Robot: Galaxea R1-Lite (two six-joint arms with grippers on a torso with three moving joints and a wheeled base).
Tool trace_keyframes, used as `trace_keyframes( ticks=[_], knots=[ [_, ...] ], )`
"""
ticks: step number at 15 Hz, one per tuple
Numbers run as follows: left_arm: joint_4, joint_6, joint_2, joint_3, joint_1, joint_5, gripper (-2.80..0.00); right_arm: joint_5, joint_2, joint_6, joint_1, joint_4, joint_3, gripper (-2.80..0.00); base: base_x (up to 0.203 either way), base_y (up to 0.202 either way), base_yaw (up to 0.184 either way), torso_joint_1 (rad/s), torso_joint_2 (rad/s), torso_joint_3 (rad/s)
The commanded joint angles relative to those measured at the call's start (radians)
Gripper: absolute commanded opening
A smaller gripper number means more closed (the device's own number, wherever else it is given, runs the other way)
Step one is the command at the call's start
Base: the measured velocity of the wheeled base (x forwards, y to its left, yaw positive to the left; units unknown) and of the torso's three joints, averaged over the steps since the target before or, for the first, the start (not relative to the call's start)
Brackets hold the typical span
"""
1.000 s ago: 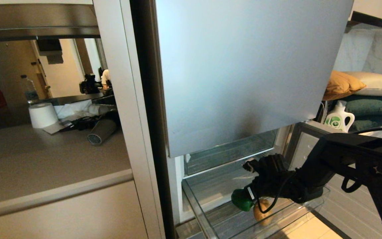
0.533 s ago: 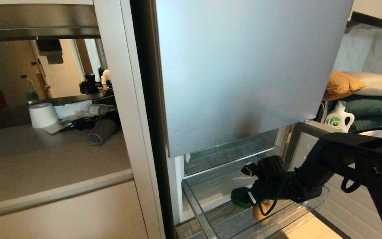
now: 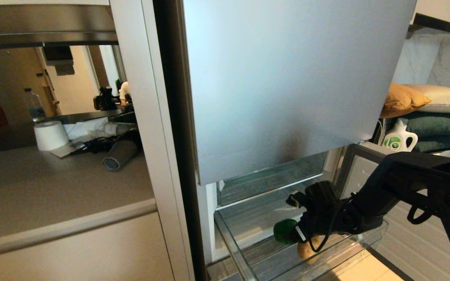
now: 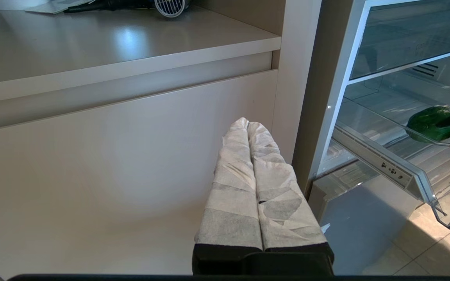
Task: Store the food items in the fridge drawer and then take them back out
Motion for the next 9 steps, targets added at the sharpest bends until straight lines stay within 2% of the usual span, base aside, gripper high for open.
trace_keyframes(
  ticks=[1,5,7,9],
  knots=[
    [0.000,0.000,0.000,0.000,0.000,0.000,-2.80,-0.007,0.004,-0.004,0.000,-0.003,-0.026,0.00,0.000,0.000,0.000,0.000,0.00,0.000],
    [0.000,0.000,0.000,0.000,-0.001,0.000,-2.80,-0.015,0.024,-0.003,0.003,0.021,-0.087,0.00,0.000,0.000,0.000,0.000,0.00,0.000],
    [0.000,0.000,0.000,0.000,0.000,0.000,-2.80,-0.098,0.042,-0.007,0.012,0.043,-0.114,0.00,0.000,0.000,0.000,0.000,0.00,0.000],
    [0.000,0.000,0.000,0.000,0.000,0.000,-2.80,-0.121,0.060,-0.024,0.024,0.056,-0.136,0.00,0.000,0.000,0.000,0.000,0.00,0.000]
  ],
)
